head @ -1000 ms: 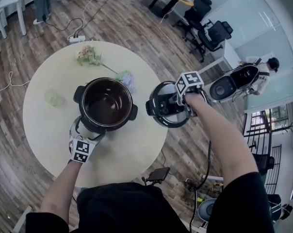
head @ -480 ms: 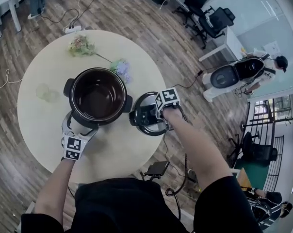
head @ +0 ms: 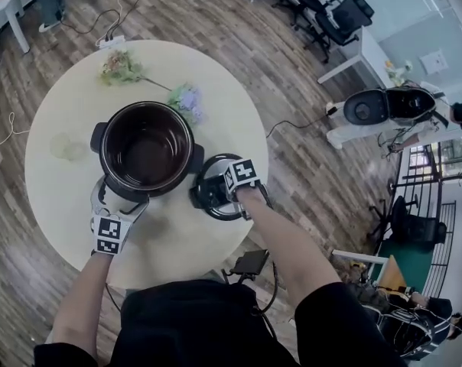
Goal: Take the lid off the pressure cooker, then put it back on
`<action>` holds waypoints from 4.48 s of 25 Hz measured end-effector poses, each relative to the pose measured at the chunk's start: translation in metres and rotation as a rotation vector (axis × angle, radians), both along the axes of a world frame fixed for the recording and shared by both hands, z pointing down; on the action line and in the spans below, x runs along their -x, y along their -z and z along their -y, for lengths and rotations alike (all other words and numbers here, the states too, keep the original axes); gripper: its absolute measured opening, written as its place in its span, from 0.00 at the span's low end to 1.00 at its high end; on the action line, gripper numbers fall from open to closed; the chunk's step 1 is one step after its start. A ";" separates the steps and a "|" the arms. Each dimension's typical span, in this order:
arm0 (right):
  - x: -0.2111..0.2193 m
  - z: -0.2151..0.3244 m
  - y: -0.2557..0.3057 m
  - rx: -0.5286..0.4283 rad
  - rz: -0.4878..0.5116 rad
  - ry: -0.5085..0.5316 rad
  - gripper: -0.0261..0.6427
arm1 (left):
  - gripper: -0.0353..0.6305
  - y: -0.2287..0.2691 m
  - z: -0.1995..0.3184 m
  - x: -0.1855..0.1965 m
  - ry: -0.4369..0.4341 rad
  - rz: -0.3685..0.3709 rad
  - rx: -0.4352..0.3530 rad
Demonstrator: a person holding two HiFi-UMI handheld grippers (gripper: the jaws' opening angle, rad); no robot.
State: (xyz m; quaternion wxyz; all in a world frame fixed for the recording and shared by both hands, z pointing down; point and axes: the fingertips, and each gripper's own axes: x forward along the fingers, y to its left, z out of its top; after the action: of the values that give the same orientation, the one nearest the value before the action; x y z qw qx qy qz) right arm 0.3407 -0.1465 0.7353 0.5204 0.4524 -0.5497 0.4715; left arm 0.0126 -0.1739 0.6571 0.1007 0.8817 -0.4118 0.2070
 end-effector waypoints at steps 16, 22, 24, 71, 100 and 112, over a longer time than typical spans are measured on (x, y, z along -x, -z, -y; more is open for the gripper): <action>0.000 0.002 -0.002 -0.007 0.015 -0.008 0.47 | 0.92 0.001 0.003 -0.001 -0.004 0.016 0.015; 0.001 0.003 -0.004 -0.014 0.014 -0.005 0.47 | 0.92 0.000 0.004 0.001 -0.004 0.017 0.015; 0.001 0.004 -0.003 -0.018 0.015 -0.004 0.47 | 0.92 0.000 0.004 0.000 -0.003 0.018 0.017; 0.202 0.188 0.285 -0.093 0.179 0.184 0.47 | 0.91 -0.019 -0.002 0.002 -0.003 0.004 0.033; 0.299 0.123 0.192 0.061 -0.025 0.412 0.47 | 0.91 -0.019 -0.002 0.007 -0.005 -0.002 0.036; 0.300 0.123 0.192 0.065 -0.034 0.456 0.47 | 0.91 -0.018 -0.002 0.007 -0.010 -0.006 0.032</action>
State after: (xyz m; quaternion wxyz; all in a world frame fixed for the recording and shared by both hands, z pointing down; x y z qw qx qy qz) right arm 0.0404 -0.2699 0.5431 0.6368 0.3073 -0.6135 0.3515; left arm 0.0056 -0.1724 0.6749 0.1151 0.8827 -0.4037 0.2114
